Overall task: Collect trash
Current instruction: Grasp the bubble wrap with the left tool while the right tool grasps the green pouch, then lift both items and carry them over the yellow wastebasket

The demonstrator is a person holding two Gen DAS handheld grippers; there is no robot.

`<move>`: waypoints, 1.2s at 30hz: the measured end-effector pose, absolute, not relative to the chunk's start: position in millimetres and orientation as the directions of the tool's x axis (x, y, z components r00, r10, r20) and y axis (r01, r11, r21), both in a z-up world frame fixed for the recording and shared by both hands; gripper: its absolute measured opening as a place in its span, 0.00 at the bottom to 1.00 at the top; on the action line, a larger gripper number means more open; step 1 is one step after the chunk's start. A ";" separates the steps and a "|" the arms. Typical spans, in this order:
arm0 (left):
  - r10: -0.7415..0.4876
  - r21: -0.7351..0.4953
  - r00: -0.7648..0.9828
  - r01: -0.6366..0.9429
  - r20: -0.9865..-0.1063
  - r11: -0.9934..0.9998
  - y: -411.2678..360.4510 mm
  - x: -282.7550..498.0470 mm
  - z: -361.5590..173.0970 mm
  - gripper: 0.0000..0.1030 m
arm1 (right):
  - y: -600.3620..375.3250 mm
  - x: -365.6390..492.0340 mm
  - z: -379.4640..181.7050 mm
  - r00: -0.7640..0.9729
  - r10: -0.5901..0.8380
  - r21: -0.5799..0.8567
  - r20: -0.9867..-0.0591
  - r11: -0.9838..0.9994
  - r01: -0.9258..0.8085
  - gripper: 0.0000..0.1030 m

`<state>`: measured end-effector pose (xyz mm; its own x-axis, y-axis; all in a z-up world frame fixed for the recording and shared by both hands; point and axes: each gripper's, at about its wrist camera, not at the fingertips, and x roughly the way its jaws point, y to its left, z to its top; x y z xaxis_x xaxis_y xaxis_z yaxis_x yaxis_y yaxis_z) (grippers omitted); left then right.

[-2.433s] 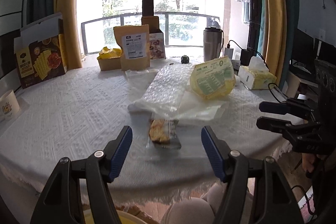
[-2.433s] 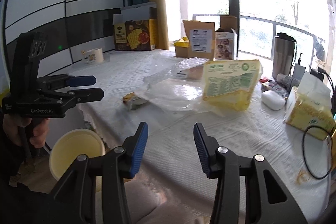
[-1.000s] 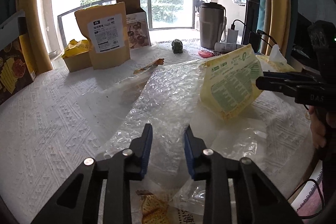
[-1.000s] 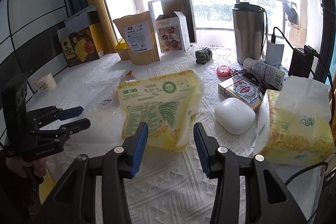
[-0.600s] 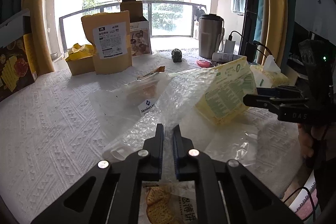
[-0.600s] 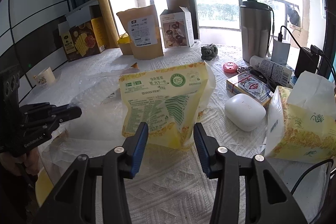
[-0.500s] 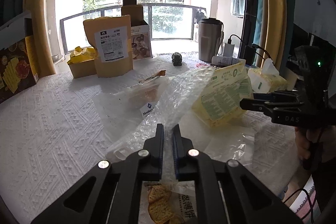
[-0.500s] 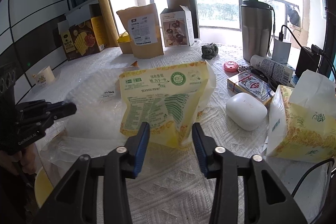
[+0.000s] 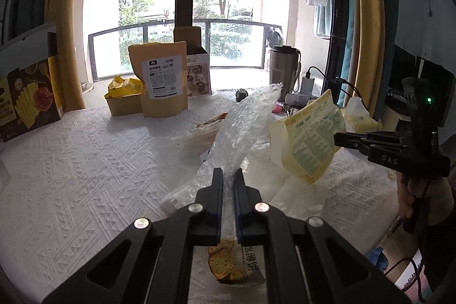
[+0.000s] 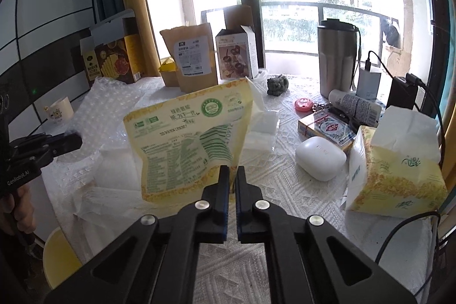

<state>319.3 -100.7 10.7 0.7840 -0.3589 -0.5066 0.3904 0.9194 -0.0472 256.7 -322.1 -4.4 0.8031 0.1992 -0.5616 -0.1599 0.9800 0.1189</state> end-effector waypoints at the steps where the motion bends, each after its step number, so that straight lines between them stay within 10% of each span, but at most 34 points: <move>1: -0.359 -0.048 0.786 0.389 -0.503 0.920 -100.0 316.4 12.1 0.06 | -321.7 252.9 -1.3 0.808 0.200 0.120 -0.554 0.980 -0.160 0.03; 36: -0.337 -0.082 0.851 0.334 -0.403 0.939 -25.7 203.8 48.5 0.06 | -259.9 147.9 76.9 0.862 0.285 0.083 -0.419 0.957 -0.277 0.03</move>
<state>203.8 -25.7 48.5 0.8505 -0.3374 -0.4034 0.3338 0.9391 -0.0817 147.9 -259.9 76.9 0.8619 0.2852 -0.4194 -0.2766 0.9574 0.0827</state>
